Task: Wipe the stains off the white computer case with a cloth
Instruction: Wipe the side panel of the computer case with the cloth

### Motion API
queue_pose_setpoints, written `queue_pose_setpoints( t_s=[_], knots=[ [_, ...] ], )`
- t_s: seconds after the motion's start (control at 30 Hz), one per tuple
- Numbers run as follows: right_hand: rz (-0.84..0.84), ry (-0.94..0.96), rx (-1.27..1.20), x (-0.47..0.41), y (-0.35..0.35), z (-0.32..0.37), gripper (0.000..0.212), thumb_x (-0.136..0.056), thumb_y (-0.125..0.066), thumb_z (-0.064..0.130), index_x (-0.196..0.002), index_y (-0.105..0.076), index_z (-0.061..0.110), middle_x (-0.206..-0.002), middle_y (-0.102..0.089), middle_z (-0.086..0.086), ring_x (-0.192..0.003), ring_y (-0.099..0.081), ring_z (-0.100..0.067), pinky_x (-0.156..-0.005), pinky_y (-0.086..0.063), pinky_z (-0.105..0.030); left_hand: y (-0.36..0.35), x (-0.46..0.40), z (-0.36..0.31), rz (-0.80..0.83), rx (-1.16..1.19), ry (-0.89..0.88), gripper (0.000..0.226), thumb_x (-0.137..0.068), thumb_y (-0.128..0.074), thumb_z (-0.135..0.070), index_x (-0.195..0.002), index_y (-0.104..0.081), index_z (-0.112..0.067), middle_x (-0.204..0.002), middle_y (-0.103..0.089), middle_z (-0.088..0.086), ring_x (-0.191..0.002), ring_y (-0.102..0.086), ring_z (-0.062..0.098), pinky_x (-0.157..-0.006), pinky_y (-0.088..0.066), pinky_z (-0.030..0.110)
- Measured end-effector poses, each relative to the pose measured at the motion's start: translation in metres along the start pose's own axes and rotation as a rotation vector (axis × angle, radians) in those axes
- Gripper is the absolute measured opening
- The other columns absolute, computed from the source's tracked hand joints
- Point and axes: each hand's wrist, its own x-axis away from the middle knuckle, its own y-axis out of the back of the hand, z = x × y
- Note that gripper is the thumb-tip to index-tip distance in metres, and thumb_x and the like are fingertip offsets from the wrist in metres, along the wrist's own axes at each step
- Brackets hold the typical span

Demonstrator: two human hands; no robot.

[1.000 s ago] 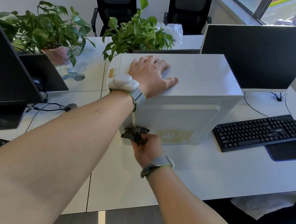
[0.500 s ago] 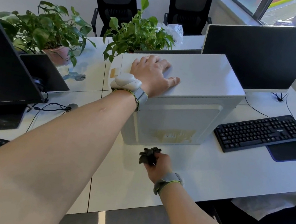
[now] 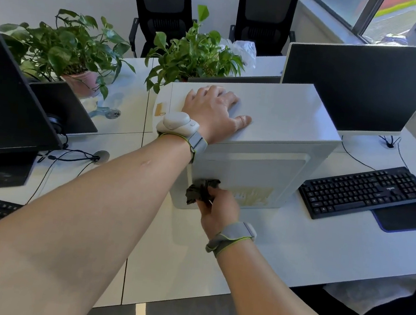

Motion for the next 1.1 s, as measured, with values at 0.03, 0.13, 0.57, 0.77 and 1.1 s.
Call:
queue_pose_setpoints(
  t_s=[0.03, 0.13, 0.57, 0.77, 1.1],
  knots=[
    [0.020, -0.026, -0.194, 0.007, -0.002, 0.007, 0.028, -0.097, -0.057, -0.002, -0.124, -0.061, 0.001, -0.109, -0.068, -0.015, -0.098, -0.070, -0.031, -0.084, -0.060, -0.039, 0.000, 0.000, -0.001, 0.000, 0.000, -0.002, 0.069, -0.086, -0.041, -0.080, -0.142, -0.051, -0.040, -0.150, -0.044, -0.005, -0.140, -0.036, 0.023, -0.118, -0.021, 0.044],
    [0.119, 0.030, -0.260, 0.028, -0.004, 0.024, 0.031, -0.095, -0.048, -0.008, -0.123, -0.063, -0.009, -0.107, -0.072, -0.025, -0.089, -0.073, -0.034, -0.074, -0.062, -0.041, 0.001, 0.000, 0.002, 0.013, 0.001, 0.003, 0.071, -0.086, -0.040, -0.080, -0.143, -0.049, -0.040, -0.151, -0.043, -0.004, -0.141, -0.036, 0.024, -0.118, -0.021, 0.044],
    [-0.149, -0.337, -0.173, -0.014, 0.081, -0.030, 0.043, -0.101, -0.041, 0.027, -0.085, -0.067, -0.002, -0.076, -0.068, -0.020, -0.074, -0.064, -0.036, -0.077, -0.055, -0.050, 0.001, -0.001, 0.000, 0.001, 0.000, 0.007, 0.071, -0.085, -0.041, -0.081, -0.143, -0.050, -0.040, -0.150, -0.045, -0.005, -0.139, -0.038, 0.024, -0.117, -0.023, 0.042],
    [-0.216, -0.250, -0.141, -0.052, 0.065, -0.041, 0.027, -0.104, -0.037, 0.007, -0.109, -0.061, -0.004, -0.108, -0.067, -0.024, -0.090, -0.066, -0.034, -0.070, -0.061, -0.033, 0.000, -0.003, 0.000, 0.001, 0.015, 0.011, 0.069, -0.086, -0.043, -0.080, -0.142, -0.050, -0.041, -0.151, -0.043, -0.006, -0.140, -0.037, 0.023, -0.117, -0.022, 0.042],
    [-0.113, 0.190, 1.386, -0.033, 0.030, -0.013, 0.039, -0.100, -0.057, 0.027, -0.135, -0.058, 0.011, -0.136, -0.059, -0.013, -0.123, -0.059, -0.034, -0.102, -0.051, -0.037, -0.001, -0.003, 0.002, -0.006, 0.009, 0.008, 0.070, -0.085, -0.042, -0.081, -0.142, -0.050, -0.041, -0.149, -0.045, -0.005, -0.138, -0.038, 0.023, -0.116, -0.023, 0.042]
  ],
)
